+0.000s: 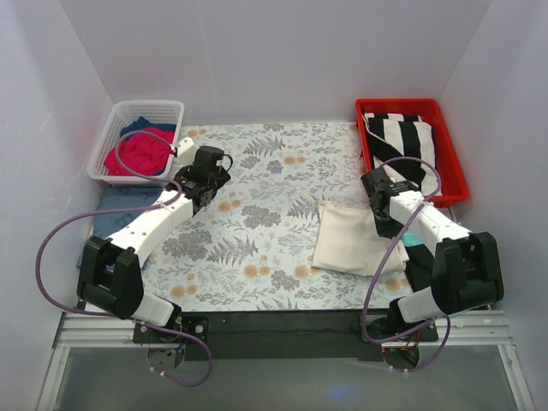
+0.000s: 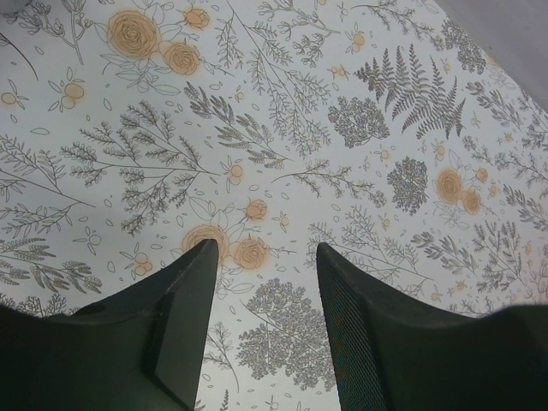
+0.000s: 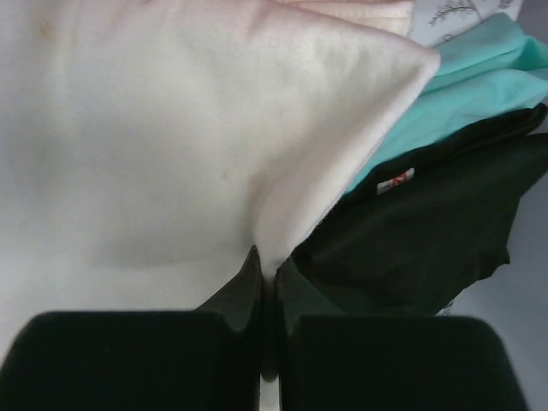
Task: Fold and stack the t-shirts
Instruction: Neatly place the folded tshirt to the corner
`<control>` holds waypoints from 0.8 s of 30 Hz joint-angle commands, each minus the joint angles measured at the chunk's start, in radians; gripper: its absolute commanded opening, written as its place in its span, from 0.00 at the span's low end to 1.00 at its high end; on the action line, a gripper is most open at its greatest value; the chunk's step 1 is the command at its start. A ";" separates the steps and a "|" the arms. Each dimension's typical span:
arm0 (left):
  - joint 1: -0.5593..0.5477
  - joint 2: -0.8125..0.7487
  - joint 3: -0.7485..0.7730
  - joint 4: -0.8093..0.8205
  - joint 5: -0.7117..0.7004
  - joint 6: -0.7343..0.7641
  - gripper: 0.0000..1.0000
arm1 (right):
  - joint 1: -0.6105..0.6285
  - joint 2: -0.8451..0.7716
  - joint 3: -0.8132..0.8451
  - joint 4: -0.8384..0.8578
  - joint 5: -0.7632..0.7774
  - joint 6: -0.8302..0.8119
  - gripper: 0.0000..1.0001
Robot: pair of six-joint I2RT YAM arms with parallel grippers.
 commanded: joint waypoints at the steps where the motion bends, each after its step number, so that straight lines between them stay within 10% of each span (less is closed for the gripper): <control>1: 0.007 0.010 0.043 0.003 0.004 -0.007 0.48 | -0.040 -0.059 0.052 -0.038 0.102 -0.030 0.01; 24: 0.007 0.135 0.062 0.081 0.083 -0.003 0.48 | -0.277 -0.121 0.073 -0.036 0.266 -0.114 0.01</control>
